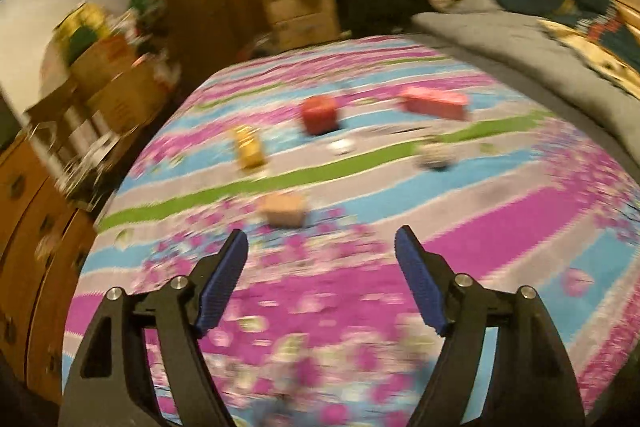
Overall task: Collect trash
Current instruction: 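Move both open tools back over the trash on the quilt, then grasp the tan sponge with the left tool while the right grasps the white cloth bundle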
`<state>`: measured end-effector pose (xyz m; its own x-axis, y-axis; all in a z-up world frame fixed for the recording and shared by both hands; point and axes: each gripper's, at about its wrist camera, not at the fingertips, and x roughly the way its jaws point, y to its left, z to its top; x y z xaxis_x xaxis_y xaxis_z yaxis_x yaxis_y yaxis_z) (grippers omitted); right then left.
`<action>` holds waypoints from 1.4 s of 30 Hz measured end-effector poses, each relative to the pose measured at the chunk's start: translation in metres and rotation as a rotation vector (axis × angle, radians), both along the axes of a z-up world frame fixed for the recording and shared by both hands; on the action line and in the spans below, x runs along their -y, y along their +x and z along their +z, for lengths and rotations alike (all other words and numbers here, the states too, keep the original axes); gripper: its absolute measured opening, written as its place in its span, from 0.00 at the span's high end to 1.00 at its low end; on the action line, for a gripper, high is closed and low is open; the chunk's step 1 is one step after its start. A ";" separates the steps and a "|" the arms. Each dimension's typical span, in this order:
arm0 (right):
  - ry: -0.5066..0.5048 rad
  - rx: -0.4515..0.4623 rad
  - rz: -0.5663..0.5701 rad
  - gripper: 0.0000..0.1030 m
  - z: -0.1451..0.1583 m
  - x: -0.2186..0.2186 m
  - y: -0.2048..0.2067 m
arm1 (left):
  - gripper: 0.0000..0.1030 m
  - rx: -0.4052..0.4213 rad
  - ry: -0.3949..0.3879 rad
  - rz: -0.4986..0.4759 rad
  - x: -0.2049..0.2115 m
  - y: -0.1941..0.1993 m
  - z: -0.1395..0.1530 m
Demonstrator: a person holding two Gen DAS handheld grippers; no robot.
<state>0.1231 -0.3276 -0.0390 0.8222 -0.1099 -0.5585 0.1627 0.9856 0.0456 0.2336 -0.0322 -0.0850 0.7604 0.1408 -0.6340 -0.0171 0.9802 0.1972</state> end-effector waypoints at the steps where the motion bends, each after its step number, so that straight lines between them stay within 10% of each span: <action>1: -0.006 -0.018 0.042 0.18 -0.007 -0.015 0.018 | 0.24 -0.008 -0.005 0.035 -0.016 0.006 -0.004; 23: 0.093 -0.319 0.360 0.18 -0.161 -0.153 0.343 | 0.14 -0.117 -0.090 0.004 -0.063 0.128 -0.068; 26: 0.097 -0.350 0.360 0.22 -0.174 -0.158 0.360 | 0.17 -0.169 -0.103 0.015 -0.066 0.142 -0.079; 29: 0.132 -0.398 0.352 0.55 -0.188 -0.158 0.372 | 0.42 -0.210 -0.186 0.007 -0.077 0.148 -0.085; 42: 0.267 -0.299 0.373 0.60 -0.145 -0.155 0.299 | 0.55 -0.143 -0.316 0.028 -0.094 0.093 -0.051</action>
